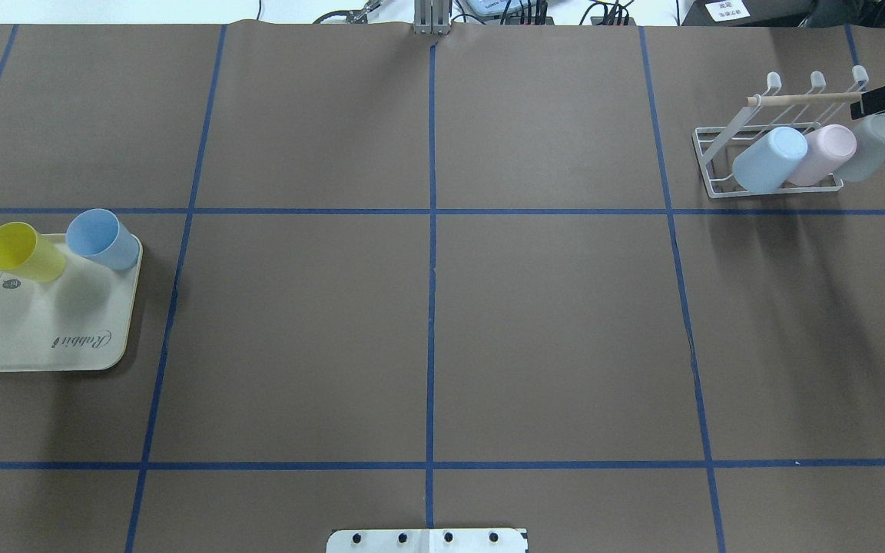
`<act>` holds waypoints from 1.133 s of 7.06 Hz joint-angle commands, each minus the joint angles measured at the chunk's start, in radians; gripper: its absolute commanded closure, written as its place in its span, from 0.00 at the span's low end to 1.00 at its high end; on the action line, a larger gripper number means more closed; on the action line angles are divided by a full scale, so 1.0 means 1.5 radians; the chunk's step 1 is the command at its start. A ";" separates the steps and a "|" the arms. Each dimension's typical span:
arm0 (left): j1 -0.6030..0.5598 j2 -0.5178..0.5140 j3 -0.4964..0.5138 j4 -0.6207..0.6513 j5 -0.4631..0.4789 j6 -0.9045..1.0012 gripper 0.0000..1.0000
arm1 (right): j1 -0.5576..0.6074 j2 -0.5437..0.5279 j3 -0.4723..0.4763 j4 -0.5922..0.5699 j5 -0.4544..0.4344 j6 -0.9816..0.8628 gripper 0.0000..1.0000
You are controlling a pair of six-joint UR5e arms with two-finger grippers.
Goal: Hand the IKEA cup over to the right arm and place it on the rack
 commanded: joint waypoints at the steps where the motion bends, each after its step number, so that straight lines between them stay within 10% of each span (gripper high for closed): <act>1: 0.000 -0.008 0.012 0.000 -0.070 -0.002 0.71 | -0.007 -0.004 0.007 0.000 0.001 0.015 0.02; 3: 0.000 -0.009 0.009 0.000 -0.140 -0.002 1.00 | -0.011 -0.004 0.007 0.000 0.000 0.017 0.02; 8: -0.120 -0.006 -0.055 0.040 -0.184 0.013 1.00 | -0.038 0.007 0.016 0.007 -0.004 0.074 0.02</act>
